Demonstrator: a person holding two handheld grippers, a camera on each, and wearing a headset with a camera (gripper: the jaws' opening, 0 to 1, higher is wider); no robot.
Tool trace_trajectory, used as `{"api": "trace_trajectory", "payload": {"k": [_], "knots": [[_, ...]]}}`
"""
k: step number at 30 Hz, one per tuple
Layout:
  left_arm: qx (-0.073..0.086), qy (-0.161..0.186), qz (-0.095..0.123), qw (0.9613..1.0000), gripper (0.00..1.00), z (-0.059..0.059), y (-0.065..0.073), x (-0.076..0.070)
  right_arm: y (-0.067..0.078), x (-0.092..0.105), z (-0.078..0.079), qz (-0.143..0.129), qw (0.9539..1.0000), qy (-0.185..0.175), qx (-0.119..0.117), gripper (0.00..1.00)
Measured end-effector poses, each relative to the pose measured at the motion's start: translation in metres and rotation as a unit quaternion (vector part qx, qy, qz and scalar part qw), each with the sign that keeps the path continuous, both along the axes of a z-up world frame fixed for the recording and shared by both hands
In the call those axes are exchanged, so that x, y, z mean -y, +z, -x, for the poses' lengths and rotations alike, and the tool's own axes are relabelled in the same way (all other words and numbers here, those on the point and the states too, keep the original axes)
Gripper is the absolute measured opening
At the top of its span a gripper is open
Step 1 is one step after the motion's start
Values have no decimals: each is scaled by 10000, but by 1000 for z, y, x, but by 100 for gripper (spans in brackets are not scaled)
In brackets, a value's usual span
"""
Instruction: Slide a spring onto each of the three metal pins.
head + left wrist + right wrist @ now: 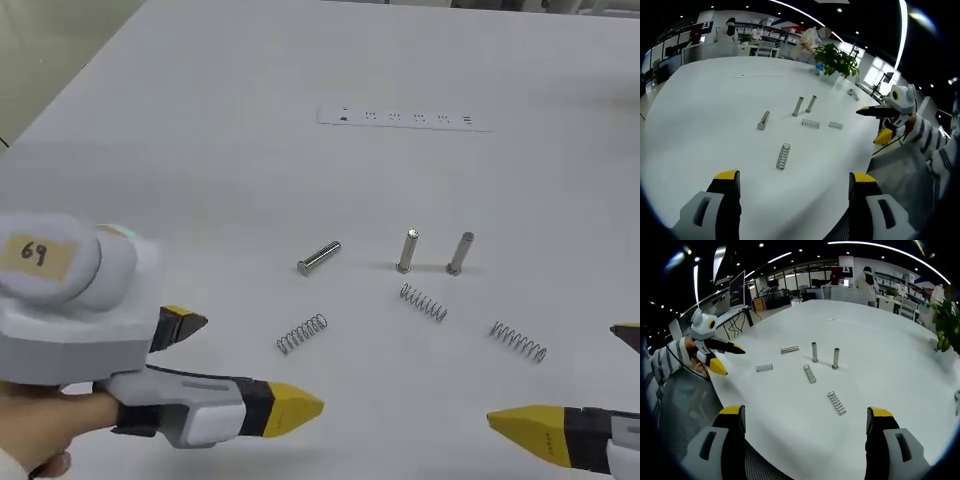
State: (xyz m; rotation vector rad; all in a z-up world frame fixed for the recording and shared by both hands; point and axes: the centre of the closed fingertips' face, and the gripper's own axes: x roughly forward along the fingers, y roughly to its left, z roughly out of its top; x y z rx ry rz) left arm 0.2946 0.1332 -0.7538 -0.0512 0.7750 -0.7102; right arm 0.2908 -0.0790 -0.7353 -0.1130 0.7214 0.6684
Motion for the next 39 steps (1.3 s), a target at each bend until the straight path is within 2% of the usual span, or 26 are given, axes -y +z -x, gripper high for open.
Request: {"api": "trace_trajectory", "payload": {"k": [7,10,15,23,29,34,39], "knots": [[86,-100,-158,9998,84,-18,4,-7,-3,2,1,-9,10000,-20,-56,100],[92,-144,-217,9996,82,-22,4,-8,-4,2,2,3,10000,-11,-76,100],[118,-224,-290,9993,81,-31,5,-4,-4,1,1,-4,10000,10,-93,100],[240,-358,-383,9983,79,-55,9,4,-4,0,1,-8,9999,40,-106,100],[209,-635,-638,9957,75,-61,4,7,-4,0,0,-21,9999,45,-106,100],[215,-765,-631,9948,74,-67,3,14,-6,-1,1,9,9999,64,-152,100],[238,-884,-721,9932,72,-75,1,16,-4,-2,1,44,9998,122,-115,100]]}}
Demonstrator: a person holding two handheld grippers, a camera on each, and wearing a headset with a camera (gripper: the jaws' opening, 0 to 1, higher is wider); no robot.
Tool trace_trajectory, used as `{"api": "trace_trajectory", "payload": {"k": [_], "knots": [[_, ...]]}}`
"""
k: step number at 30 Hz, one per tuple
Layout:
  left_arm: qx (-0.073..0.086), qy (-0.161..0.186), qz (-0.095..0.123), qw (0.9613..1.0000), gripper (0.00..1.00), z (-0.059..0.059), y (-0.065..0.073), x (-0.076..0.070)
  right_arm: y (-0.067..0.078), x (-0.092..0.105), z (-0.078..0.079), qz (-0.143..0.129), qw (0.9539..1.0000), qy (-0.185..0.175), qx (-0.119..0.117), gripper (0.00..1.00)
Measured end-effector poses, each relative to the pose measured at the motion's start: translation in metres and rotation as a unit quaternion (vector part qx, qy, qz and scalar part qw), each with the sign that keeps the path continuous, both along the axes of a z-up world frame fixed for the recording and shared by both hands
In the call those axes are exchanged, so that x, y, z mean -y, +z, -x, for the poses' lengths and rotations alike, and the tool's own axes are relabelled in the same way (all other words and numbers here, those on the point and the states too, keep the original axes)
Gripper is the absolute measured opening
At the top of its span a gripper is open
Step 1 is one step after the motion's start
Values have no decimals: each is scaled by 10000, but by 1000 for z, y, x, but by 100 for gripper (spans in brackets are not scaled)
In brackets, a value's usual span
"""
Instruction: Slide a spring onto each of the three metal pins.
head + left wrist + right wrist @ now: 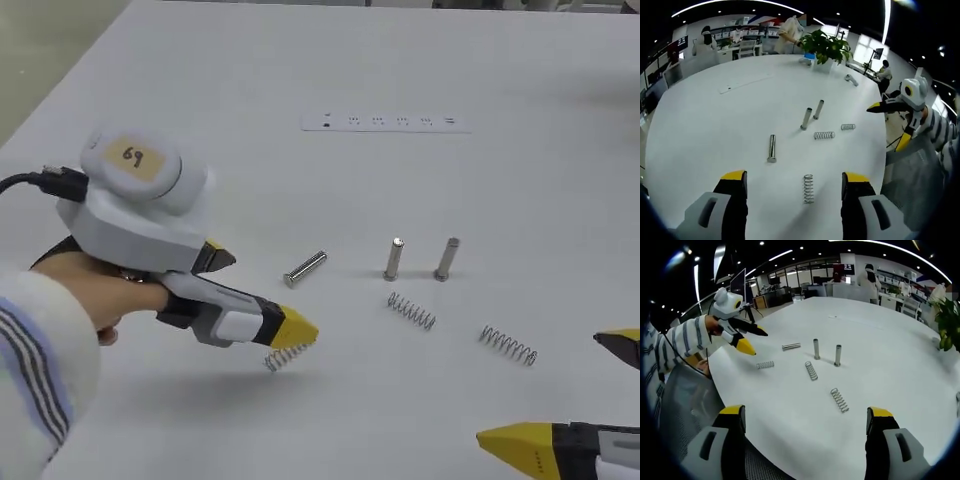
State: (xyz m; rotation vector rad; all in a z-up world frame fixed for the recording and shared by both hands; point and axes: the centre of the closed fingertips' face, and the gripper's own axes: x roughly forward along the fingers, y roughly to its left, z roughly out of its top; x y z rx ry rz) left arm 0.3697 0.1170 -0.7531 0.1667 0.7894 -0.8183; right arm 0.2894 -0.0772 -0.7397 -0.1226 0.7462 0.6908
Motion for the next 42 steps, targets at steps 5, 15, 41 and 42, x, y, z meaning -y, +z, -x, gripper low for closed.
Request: {"api": "trace_trajectory", "payload": {"k": [5,15,41,42], "knots": [[0,-130,5,9999,69,-10,3,3,0,-3,1,25,10000,83,9,100],[2,-117,64,9999,64,-36,13,5,-1,1,0,1,10000,-13,-28,99],[-40,-10,703,9975,44,-81,-7,46,-2,5,0,-6,10000,-94,-33,100],[-37,-13,700,9975,42,-81,-8,47,-2,5,1,-6,9999,-103,-51,99]]}}
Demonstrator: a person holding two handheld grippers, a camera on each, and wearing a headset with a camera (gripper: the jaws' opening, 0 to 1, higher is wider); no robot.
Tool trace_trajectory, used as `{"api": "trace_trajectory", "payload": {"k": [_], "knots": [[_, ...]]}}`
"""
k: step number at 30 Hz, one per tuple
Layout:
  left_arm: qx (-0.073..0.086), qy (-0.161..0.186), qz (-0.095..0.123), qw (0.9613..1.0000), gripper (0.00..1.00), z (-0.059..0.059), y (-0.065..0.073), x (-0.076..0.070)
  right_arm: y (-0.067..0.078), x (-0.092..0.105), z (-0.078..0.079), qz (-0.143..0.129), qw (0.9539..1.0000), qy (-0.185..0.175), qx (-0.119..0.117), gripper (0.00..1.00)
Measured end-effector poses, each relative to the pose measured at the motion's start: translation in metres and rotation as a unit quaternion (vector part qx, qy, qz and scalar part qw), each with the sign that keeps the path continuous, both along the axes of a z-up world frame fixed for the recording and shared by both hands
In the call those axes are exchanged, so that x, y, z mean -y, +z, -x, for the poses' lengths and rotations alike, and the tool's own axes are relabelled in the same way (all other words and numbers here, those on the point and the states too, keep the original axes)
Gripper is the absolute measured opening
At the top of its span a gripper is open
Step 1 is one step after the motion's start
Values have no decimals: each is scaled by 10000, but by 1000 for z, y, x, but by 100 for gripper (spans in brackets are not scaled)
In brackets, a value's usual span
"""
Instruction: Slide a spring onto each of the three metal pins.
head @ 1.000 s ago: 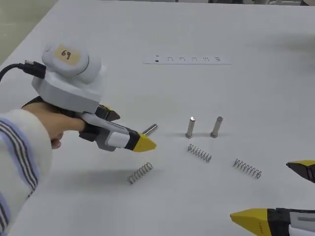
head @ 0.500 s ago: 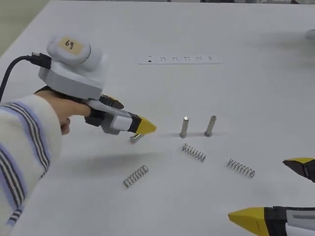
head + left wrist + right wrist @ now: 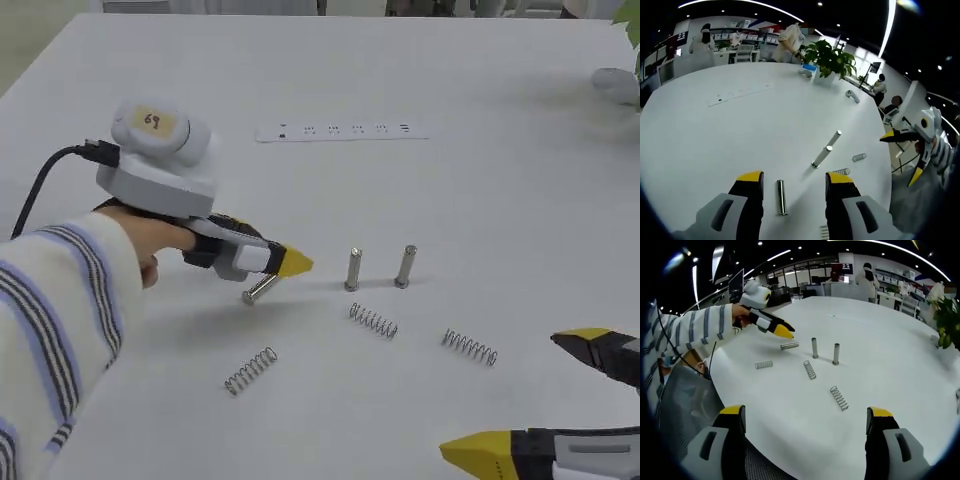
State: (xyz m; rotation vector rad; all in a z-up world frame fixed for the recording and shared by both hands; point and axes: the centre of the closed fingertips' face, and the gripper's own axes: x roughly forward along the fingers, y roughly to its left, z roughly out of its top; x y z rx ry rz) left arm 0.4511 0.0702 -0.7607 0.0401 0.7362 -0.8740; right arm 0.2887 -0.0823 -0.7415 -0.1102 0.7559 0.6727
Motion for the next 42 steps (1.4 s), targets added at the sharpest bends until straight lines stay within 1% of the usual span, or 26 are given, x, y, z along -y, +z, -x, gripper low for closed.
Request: {"api": "trace_trajectory", "payload": {"k": [2,3,4,5,7,9,10,11,12,16,18,19,21,23,25,27,30,31,34,35,36,39,42], "knots": [[-8,18,11,10000,40,-1,-4,0,0,2,-2,1,10000,-81,21,100],[-69,42,-6,10000,38,-1,-8,-1,0,3,-2,1,10000,-89,21,100],[-107,27,-96,9999,38,0,-13,-2,1,3,-2,-5,9999,-102,19,100],[-106,-11,-170,9998,37,1,-15,-3,1,4,-2,-12,9999,-112,13,100],[-114,-21,-219,9997,37,0,-19,-2,1,4,-2,-28,9999,-133,16,100],[-158,3,-210,9997,36,0,-21,-2,1,4,-2,-26,9999,-128,1,100],[-176,8,-176,9997,36,0,-21,-1,1,4,-2,-19,9999,-126,-4,100],[-227,13,-112,9997,36,0,-21,1,0,4,-1,-11,9999,-120,-10,100],[-237,14,-101,9997,36,0,-21,1,0,4,-1,-10,9999,-118,-9,100],[-110,-50,-212,9997,31,-2,-22,4,0,5,-1,-32,9998,-170,-32,100],[-98,-16,-216,9997,28,-4,-23,3,0,6,0,-11,9998,-167,-67,100],[-92,-22,-217,9997,26,-4,-24,3,-2,7,1,44,9999,-134,-93,100],[-128,-16,-248,9996,24,-4,-27,2,-3,8,2,89,9998,-127,-102,100],[-92,-86,-338,9993,24,-3,-30,1,-3,8,2,63,9998,-138,-113,100],[-42,-136,-475,9988,24,-4,-33,-1,-2,8,2,25,9998,-157,-94,100],[-38,-153,-580,9982,24,-4,-36,-3,-2,8,1,20,9999,-147,-82,100],[-110,-185,-488,9986,21,-1,-37,-1,-2,7,3,-5,9999,-117,-120,99],[-131,-176,-492,9985,20,-1,-38,-1,-3,6,3,-18,9998,-107,-136,99],[-123,-174,-535,9983,18,-3,-39,-1,-4,4,5,-13,9999,-41,-162,99],[-150,-166,-555,9982,17,-2,-40,-1,-5,4,5,-9,9999,-20,-167,99],[-118,-154,-555,9983,16,-4,-41,-1,-5,3,5,-2,9999,-19,-169,99],[-131,-75,-569,9983,13,-5,-41,-2,-6,7,5,136,9998,-21,-145,99],[3,-137,-699,9975,9,-6,-42,-3,-5,8,4,120,9998,-33,-143,99]]}}
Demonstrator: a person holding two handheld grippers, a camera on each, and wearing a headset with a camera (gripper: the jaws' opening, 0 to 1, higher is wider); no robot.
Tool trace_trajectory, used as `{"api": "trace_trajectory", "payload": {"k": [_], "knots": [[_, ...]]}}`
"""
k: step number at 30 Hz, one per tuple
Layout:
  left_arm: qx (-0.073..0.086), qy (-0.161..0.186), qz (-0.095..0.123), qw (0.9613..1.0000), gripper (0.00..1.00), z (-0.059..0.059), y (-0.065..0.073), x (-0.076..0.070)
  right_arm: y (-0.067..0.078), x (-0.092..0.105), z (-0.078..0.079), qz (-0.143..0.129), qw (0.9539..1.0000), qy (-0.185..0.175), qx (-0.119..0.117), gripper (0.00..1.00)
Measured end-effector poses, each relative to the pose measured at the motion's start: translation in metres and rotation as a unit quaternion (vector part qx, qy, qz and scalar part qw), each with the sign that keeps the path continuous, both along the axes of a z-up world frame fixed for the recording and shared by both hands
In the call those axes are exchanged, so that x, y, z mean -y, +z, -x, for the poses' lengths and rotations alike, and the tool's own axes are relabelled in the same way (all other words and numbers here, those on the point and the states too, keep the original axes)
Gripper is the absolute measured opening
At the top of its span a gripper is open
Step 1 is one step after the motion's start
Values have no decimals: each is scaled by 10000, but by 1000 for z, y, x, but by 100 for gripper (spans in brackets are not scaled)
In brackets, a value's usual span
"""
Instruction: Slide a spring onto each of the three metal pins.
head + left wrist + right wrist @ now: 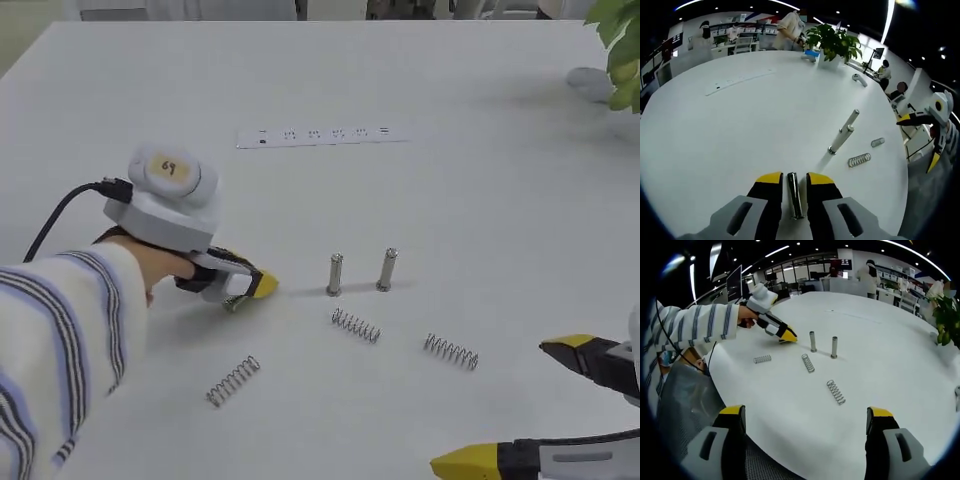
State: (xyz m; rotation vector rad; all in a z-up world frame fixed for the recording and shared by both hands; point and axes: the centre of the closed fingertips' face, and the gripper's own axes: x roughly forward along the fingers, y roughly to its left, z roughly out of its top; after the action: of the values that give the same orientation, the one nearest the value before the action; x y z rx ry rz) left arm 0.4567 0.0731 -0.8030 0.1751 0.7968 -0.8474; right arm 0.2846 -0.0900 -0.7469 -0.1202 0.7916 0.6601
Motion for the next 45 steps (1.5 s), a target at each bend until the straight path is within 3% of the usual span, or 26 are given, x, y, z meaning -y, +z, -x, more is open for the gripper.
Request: {"api": "trace_trajectory", "payload": {"k": [3,18,23,27,32,33,35,42,45], "knots": [[-33,22,1,10000,9,0,0,1,2,1,-1,-46,10000,-43,29,99],[334,11,-433,9985,1,-3,-2,-2,8,0,-3,-165,9997,-98,155,98],[369,48,-516,9980,1,-3,-2,-4,7,-2,-2,-169,9997,-14,160,98],[505,-85,-650,9966,1,-2,-3,-4,11,-7,-4,-344,9991,-22,235,98],[455,-43,-682,9966,1,-3,-2,-5,10,-7,-4,-272,9993,55,262,98],[329,189,-527,9979,0,-4,-2,-6,10,-7,-4,-257,9993,74,269,98],[234,284,-457,9983,0,-5,-2,-9,10,-6,-5,-243,9993,97,263,97],[232,283,-545,9978,0,-5,-2,-12,13,-10,-9,-311,9988,155,341,97],[148,405,-544,9976,0,-3,-2,-16,15,-10,-11,-326,9987,150,369,98]]}}
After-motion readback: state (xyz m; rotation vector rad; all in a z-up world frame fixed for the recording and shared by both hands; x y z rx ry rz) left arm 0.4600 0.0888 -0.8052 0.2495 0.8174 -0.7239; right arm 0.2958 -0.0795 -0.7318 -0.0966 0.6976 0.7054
